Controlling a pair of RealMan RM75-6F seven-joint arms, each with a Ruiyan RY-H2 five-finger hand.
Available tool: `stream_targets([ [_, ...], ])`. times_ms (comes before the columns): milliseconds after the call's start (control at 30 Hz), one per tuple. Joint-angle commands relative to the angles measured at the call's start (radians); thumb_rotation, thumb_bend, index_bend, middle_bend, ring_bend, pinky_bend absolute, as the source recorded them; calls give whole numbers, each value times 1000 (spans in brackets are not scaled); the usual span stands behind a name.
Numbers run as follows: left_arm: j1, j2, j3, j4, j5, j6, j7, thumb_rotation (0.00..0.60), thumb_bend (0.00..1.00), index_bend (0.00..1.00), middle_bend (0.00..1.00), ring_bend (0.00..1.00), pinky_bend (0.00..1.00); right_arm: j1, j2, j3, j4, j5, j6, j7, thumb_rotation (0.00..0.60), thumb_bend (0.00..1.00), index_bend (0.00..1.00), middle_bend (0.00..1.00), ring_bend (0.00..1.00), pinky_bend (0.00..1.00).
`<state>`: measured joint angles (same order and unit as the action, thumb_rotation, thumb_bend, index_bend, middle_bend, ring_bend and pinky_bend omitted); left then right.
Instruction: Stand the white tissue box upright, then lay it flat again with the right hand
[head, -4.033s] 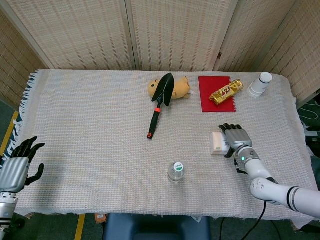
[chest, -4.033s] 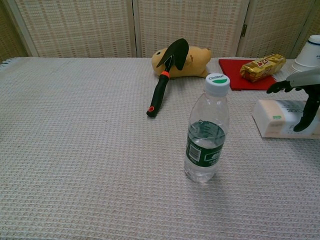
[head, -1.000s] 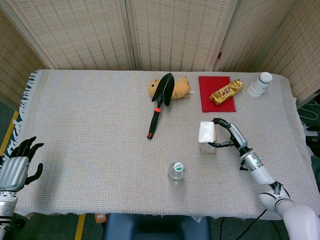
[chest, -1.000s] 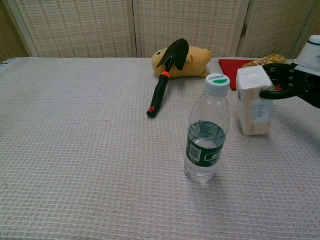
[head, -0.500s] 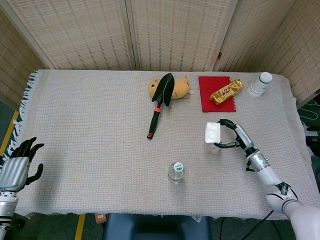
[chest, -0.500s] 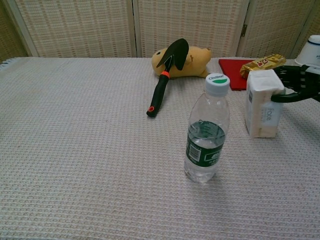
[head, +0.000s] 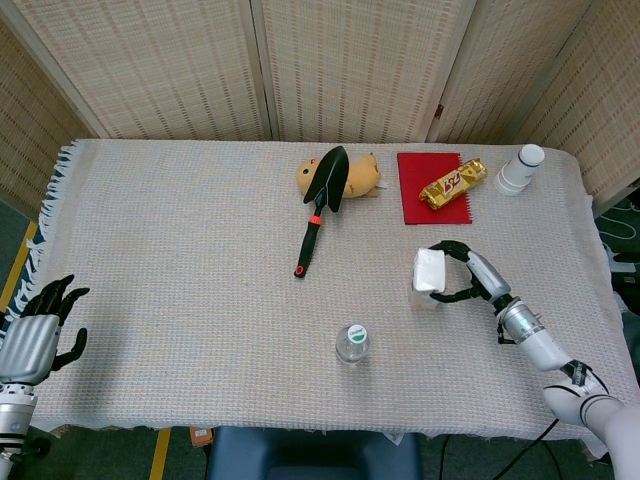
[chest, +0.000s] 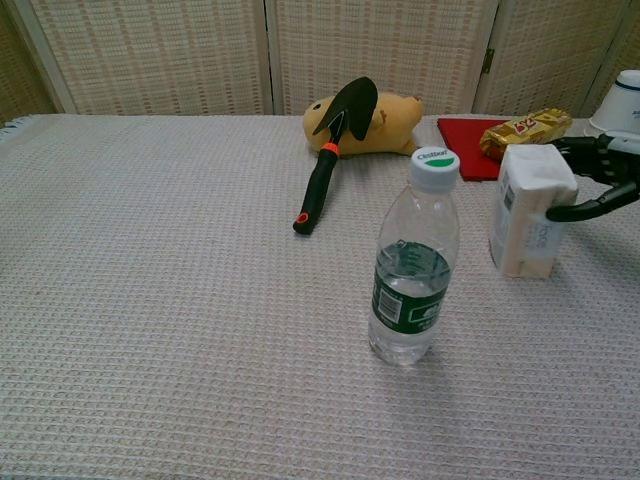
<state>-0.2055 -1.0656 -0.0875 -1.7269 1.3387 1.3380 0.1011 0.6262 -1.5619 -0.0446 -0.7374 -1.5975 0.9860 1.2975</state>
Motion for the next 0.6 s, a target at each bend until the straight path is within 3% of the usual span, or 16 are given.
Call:
stream_targets([
  [33,0,0,0,-1,1,1,-1,600,486,183,0,0,155,14,41,-10,-61,7,-50,-53,600,226,92,295,103,0],
  [133,0,0,0,0,1,1,-1,600,486,183,0,0,155,14,56,-2,-95,25,-66,-81,600,172,14,187,31,0],
  [267,1,0,-1,0,1,2,-2,600,486,183,0,0,155,17,75,4,-126,39,-85,-85,600,110,0,92,0,0],
  [600,1,0,-1,-1,2,4,1,600,487,182,0,0,155,13,144,28,-202,56,-64,-110,600,79,0,56,0,0],
])
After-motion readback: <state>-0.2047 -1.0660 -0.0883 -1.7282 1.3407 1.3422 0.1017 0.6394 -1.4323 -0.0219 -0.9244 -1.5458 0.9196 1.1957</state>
